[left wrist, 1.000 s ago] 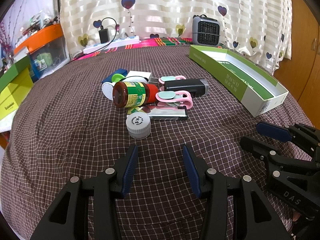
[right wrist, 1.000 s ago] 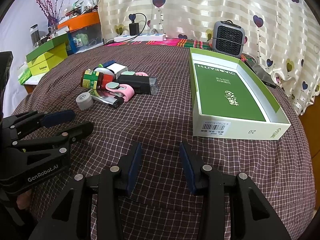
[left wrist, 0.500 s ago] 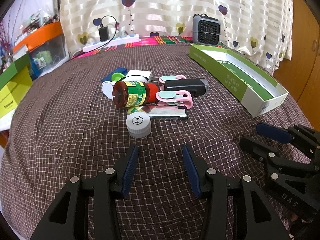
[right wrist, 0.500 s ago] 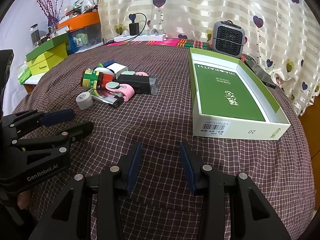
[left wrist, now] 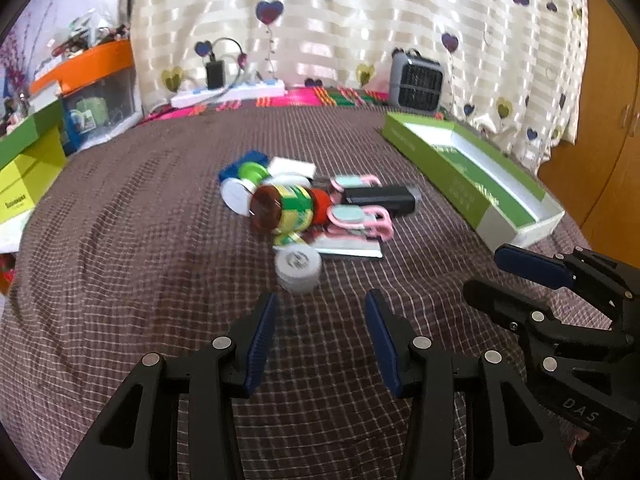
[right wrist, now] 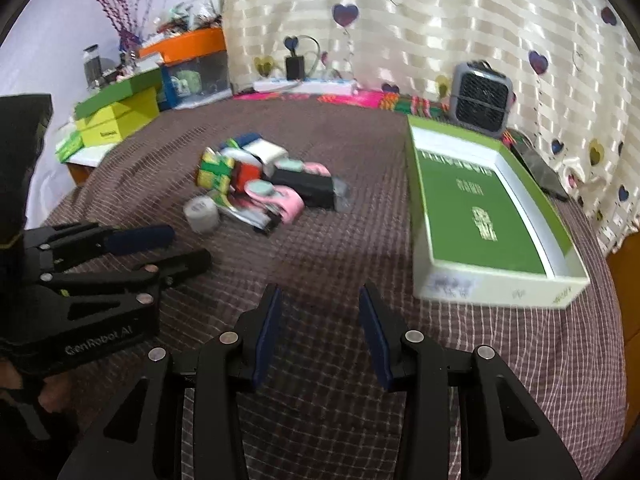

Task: Organize rigid objects
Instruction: 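Grasp the white round bottle with the left tool while the right tool approaches the brown jar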

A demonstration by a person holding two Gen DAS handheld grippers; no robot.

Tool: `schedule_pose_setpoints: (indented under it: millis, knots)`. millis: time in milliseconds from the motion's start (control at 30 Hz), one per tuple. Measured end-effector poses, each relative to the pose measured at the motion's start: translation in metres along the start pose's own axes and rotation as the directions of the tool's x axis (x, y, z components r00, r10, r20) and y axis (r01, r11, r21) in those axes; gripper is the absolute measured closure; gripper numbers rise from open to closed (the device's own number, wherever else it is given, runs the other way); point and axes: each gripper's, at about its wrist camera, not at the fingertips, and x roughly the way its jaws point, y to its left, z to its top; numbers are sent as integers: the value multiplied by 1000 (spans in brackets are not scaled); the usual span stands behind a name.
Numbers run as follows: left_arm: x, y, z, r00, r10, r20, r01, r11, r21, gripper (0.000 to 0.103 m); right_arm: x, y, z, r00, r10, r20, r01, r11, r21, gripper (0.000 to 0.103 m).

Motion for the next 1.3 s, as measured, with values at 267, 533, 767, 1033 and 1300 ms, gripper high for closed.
schedule_pose_setpoints:
  millis: [267,533,767,1033,1300]
  knots:
    - [1,28,14,999,-33,23,35,997,-69,58,4,9,22,999,36,31,-35,999,-42,62]
    - [21,26,21,996,-85,-9,84,994,-65,58,18,4,35,999,40,11,-39,998,-47,62]
    - [38,26,27,993,-100,-58,96,992,-81,60,32,-1,44,999,41,-17,-41,998,-46,62]
    - [42,35,28,990,-125,-65,118,987,-111,75,44,4,57,997,72,-29,-73,995,-64,62]
    - [30,58,23,995,-87,-40,81,988,-135,75,61,28,68,987,152,-46,-157,980,-125,62]
